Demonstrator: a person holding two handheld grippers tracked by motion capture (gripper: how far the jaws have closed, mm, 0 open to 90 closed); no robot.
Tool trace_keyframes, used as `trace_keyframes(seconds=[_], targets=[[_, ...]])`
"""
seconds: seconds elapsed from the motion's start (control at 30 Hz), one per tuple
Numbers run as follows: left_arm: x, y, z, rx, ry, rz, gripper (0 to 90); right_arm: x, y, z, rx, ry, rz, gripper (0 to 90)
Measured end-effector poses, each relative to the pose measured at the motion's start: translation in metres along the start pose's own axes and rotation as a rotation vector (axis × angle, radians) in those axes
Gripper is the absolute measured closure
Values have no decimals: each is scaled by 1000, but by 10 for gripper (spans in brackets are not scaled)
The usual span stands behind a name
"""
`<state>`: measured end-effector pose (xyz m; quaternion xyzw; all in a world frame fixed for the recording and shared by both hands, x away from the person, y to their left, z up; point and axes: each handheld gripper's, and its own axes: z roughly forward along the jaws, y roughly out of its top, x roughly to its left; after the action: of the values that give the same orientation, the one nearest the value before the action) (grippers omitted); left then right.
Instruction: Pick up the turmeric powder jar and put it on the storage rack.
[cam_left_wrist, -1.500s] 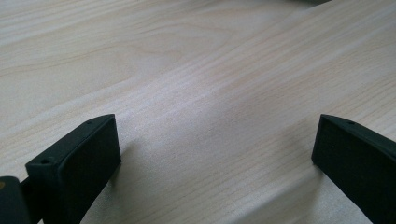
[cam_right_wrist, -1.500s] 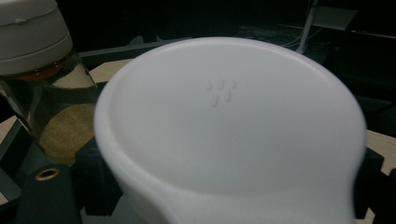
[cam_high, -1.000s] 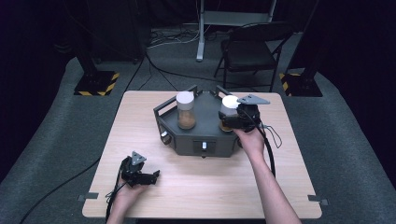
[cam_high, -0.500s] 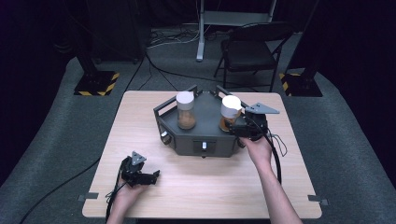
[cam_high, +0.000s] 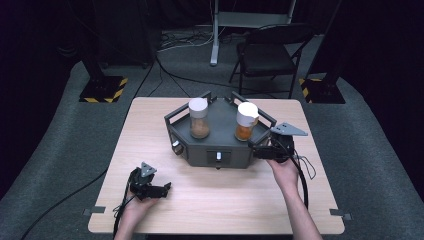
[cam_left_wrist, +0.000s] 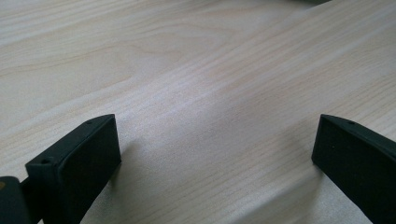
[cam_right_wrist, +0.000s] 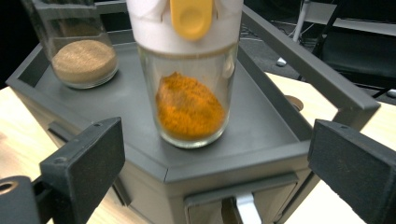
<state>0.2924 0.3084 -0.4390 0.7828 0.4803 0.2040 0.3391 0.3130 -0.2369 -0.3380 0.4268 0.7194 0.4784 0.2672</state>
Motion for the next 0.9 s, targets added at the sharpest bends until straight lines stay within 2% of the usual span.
trace_keyframes(seconds=[0.5, 0.7, 0.9], targets=[[0, 0, 0, 0, 0, 0, 9, -7, -44, -14, 19, -18, 24, 0], [0, 0, 0, 0, 0, 0, 9, -13, -65, -19, 16, -16, 61, 0], [0, 0, 0, 0, 0, 0, 9, -17, -83, -22, 37, -25, 84, 0]])
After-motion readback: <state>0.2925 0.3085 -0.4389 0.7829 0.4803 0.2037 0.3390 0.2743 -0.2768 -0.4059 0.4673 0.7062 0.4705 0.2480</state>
